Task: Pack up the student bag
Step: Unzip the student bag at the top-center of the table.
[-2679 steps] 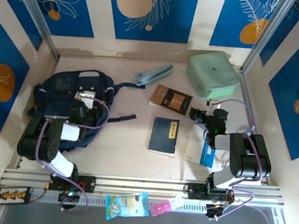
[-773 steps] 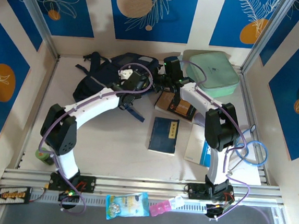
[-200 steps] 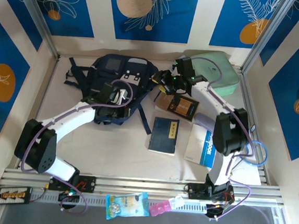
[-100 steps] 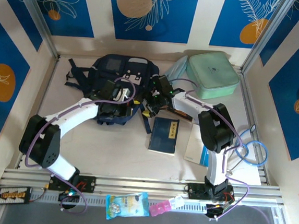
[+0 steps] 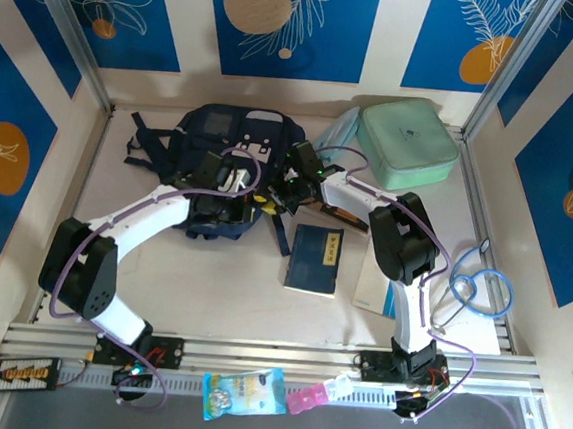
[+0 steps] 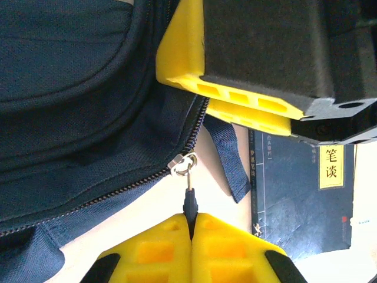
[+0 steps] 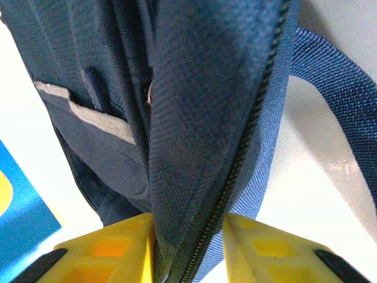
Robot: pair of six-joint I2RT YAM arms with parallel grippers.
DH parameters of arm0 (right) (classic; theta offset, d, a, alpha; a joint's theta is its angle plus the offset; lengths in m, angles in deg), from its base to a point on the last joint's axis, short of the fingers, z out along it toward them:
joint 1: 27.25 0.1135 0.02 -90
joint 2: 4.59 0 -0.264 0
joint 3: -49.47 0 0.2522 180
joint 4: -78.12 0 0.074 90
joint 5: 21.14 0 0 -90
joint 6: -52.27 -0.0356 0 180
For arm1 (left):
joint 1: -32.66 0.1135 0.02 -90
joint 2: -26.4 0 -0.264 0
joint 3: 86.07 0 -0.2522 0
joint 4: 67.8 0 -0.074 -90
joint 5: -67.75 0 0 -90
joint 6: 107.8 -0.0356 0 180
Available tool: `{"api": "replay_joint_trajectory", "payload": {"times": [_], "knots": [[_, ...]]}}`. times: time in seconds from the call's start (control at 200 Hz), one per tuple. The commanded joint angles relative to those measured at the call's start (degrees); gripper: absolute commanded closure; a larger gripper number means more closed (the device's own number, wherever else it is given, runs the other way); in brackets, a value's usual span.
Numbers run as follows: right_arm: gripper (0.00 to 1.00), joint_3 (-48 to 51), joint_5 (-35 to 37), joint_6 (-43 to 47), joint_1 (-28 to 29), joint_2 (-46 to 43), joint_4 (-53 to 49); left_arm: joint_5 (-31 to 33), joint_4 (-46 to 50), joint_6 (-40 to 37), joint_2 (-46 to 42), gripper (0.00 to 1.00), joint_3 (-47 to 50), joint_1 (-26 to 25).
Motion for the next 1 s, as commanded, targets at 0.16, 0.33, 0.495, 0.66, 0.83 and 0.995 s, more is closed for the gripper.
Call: {"api": "replay_joint_trajectory", "payload": {"times": [0.16, 0.33, 0.495, 0.66, 0.83, 0.995], "knots": [[0.85, -2.26, 5.45, 4.51, -1.04, 0.42, -5.19, 8.52, 9.33, -3.76, -1.79, 1.00, -1.17, 0.83], [0.86, -1.91, 7.49, 5.30, -1.70, -0.58, -5.51, 13.83, 13.71, -6.49, -3.98, 1.00, 0.29, 2.91], [0.86, -1.57, 9.06, 6.22, -2.31, -1.31, -5.71, 18.37, 16.05, -7.56, -5.92, 1.00, 1.33, 4.52], [0.87, -3.13, 8.79, 8.60, -2.75, -0.73, -5.86, 20.35, 17.70, -8.92, -7.28, 1.00, 1.94, 6.05], [0.90, -3.31, 8.64, 10.84, -3.62, -0.04, -0.79, 17.09, 14.93, -13.08, -12.04, 1.00, 0.89, 6.39], [0.89, -4.42, 8.02, 11.15, -4.38, 0.10, -1.34, 10.48, 13.06, -13.67, -12.77, 1.00, 1.41, 4.75]]}}
